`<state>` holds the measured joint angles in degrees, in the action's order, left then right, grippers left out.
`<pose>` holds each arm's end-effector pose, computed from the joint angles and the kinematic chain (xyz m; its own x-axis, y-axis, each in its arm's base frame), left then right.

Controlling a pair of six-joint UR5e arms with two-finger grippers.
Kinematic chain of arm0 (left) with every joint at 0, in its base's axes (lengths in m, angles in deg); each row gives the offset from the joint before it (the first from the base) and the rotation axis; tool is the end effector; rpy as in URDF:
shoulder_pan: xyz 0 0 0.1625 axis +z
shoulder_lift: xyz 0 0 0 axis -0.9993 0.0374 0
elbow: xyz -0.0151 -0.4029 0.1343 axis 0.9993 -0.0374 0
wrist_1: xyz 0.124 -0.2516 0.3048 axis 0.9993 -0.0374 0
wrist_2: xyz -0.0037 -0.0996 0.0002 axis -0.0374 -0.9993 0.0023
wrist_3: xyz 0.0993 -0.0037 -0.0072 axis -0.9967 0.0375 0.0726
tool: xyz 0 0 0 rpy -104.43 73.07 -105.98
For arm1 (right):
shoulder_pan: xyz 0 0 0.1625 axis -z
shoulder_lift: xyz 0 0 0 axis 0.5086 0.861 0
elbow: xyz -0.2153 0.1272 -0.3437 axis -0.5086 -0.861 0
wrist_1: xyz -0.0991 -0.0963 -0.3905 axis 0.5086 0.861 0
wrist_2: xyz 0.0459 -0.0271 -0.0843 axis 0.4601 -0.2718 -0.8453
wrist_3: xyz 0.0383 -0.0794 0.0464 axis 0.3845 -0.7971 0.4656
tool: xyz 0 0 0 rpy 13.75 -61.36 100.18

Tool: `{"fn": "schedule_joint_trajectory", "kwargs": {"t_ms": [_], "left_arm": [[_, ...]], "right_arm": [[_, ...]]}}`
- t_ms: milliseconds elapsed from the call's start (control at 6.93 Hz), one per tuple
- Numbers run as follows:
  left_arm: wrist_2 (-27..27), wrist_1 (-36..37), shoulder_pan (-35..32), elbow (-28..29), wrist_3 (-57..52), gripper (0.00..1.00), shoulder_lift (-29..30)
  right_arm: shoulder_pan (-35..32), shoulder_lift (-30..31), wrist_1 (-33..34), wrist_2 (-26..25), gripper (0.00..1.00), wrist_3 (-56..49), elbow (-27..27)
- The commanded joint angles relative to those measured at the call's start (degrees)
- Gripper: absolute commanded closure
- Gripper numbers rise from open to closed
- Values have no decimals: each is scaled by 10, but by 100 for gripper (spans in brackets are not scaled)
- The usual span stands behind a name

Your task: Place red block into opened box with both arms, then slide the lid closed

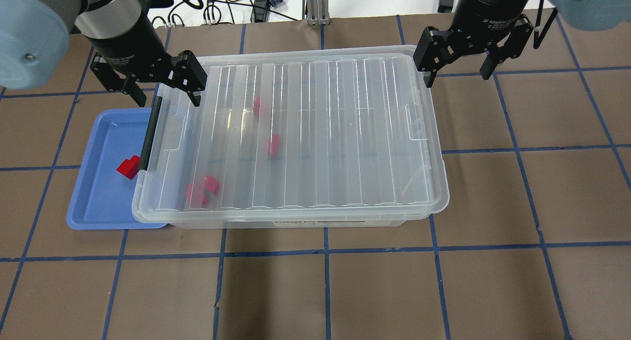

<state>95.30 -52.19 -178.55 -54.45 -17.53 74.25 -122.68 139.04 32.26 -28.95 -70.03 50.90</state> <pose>-0.1375 -0.5082 0.4877 -0.9992 0.0340 -0.0195 0.0337 0.9993 0.0183 0.1533 -0.5190 0.5068 -0.9930 -0.1176 -0.0104 -0.1178 0.9925 0.0323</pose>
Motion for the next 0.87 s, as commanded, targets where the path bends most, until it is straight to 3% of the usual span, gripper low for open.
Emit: {"fn": "schedule_joint_trajectory", "kwargs": {"t_ms": [0,721], "left_arm": [[0,0,0,5,1,0,1],[1,0,0,7,2,0,0]], "right_arm": [[0,0,0,-1,0,0,0],[4,0,2,-2,0,-3,2]]}}
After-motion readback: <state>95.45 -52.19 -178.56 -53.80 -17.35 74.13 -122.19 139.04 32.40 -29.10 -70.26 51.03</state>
